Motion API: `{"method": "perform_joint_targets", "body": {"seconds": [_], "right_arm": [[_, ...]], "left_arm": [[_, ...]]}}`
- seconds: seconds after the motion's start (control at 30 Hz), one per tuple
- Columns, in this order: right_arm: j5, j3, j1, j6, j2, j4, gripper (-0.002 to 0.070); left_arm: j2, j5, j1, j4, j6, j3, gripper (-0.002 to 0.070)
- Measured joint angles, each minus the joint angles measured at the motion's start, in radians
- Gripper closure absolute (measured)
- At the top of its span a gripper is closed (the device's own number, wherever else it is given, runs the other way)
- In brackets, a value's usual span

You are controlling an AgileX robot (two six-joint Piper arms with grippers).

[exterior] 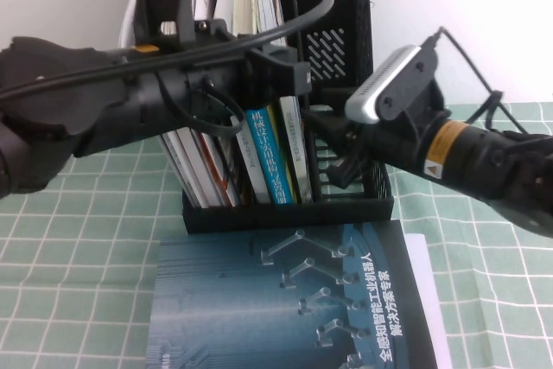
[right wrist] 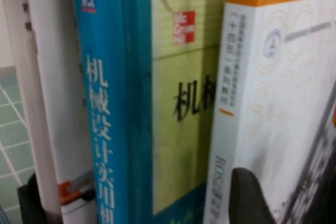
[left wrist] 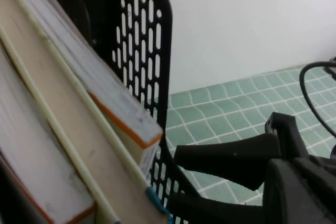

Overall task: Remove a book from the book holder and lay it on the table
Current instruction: Hold the bookshelf, then pick up the right side book from the book shelf

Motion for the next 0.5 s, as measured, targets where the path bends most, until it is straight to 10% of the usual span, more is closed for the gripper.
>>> {"method": "perform_joint_targets", "body": {"seconds": [0.5], "right_arm": [[0.041,-0.171,0.039,0.004,0.12,-0.005,0.0335]], "left_arm": [[0.03,0.002,0.052,0.012,-0.054,0.0,0.0678]]}}
